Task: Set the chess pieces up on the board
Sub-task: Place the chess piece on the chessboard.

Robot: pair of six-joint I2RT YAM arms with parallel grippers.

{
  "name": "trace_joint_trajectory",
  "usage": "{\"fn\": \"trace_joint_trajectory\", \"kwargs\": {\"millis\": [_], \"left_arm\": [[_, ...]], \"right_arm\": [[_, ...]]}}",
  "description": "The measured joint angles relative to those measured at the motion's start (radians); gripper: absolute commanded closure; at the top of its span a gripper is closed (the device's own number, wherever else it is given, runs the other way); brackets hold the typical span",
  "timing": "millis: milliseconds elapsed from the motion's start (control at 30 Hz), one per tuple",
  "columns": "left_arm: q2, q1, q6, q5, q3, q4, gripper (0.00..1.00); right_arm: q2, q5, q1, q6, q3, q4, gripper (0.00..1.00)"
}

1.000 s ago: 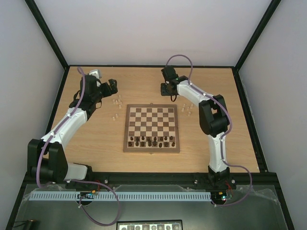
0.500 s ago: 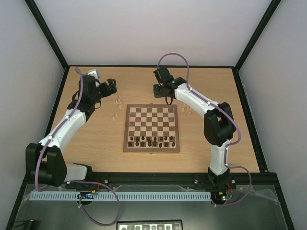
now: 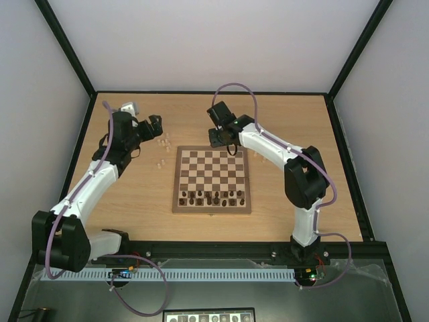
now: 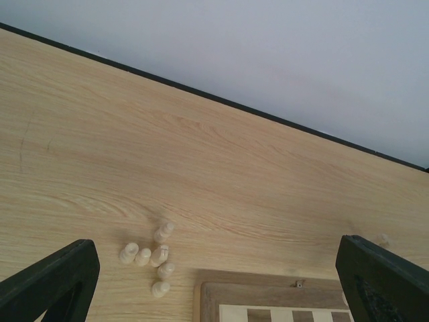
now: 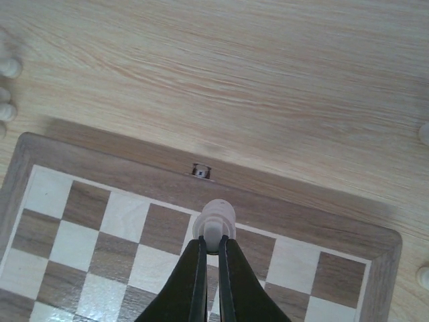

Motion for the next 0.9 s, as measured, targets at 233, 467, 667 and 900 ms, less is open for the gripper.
{"fn": "trace_joint_trajectory", "kwargs": {"millis": [233, 467, 667, 900], "left_arm": [[-0.016, -0.002, 0.000, -0.001, -0.005, -0.014, 0.01], [-0.019, -0.002, 0.000, -0.008, -0.005, -0.029, 0.00], [-0.025, -0.002, 0.000, -0.012, -0.009, -0.038, 0.00], [-0.032, -0.002, 0.000, -0.018, -0.011, -0.039, 0.00]], "right_arm": [[-0.002, -0.043, 0.029, 0.001, 0.000, -0.001, 0.96], [0.042, -0.056, 0.066, 0.001, 0.027, -0.008, 0.96], [0.073, -0.064, 0.074, 0.001, 0.028, -0.015, 0.96], [0.091, -0.067, 0.074, 0.001, 0.028, -0.015, 0.96]]}}
